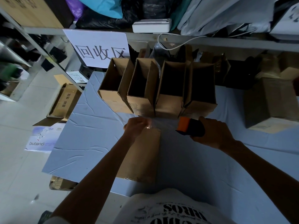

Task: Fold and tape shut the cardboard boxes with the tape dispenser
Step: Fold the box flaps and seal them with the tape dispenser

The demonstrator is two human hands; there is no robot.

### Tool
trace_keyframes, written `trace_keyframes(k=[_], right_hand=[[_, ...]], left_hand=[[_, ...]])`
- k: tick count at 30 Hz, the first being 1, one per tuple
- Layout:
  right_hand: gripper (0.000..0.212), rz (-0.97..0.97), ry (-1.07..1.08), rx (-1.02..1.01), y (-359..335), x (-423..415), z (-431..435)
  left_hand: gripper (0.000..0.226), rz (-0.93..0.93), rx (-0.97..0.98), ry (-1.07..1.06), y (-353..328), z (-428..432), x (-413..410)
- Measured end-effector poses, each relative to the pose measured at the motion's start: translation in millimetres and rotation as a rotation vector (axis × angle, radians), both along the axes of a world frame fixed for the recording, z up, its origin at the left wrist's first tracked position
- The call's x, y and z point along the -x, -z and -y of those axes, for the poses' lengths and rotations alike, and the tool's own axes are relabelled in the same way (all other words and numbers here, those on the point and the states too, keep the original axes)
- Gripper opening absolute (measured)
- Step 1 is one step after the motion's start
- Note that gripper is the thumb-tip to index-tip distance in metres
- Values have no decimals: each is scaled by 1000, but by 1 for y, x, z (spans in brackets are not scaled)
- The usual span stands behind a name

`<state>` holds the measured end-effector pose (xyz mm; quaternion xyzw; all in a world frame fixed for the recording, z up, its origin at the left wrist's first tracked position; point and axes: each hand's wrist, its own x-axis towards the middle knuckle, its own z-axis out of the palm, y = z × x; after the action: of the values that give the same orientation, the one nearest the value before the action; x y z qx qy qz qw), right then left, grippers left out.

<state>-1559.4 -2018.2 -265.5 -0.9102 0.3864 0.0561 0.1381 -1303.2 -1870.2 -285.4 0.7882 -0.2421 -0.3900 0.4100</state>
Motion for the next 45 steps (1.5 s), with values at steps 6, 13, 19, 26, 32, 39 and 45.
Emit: trace_keyframes(k=[6, 13, 19, 26, 32, 39, 45], right_hand=[[51, 3, -6, 18, -1, -6, -1], [51, -40, 1, 23, -1, 3, 0], [51, -54, 4, 23, 2, 5, 1], [51, -45, -10, 27, 1, 3, 1], [52, -60, -11, 36, 6, 3, 2], [52, -92, -9, 32, 10, 4, -1], [59, -108, -54, -4, 9, 5, 1]], left_hand=[[9, 15, 14, 29, -4, -2, -3], [8, 203, -23, 109, 7, -6, 5], [8, 228, -38, 113, 6, -4, 8], [13, 303, -30, 135, 6, -5, 8], [19, 388, -24, 126, 7, -6, 12], [53, 317, -44, 14, 11, -14, 5], [100, 607, -376, 59, 14, -23, 39]])
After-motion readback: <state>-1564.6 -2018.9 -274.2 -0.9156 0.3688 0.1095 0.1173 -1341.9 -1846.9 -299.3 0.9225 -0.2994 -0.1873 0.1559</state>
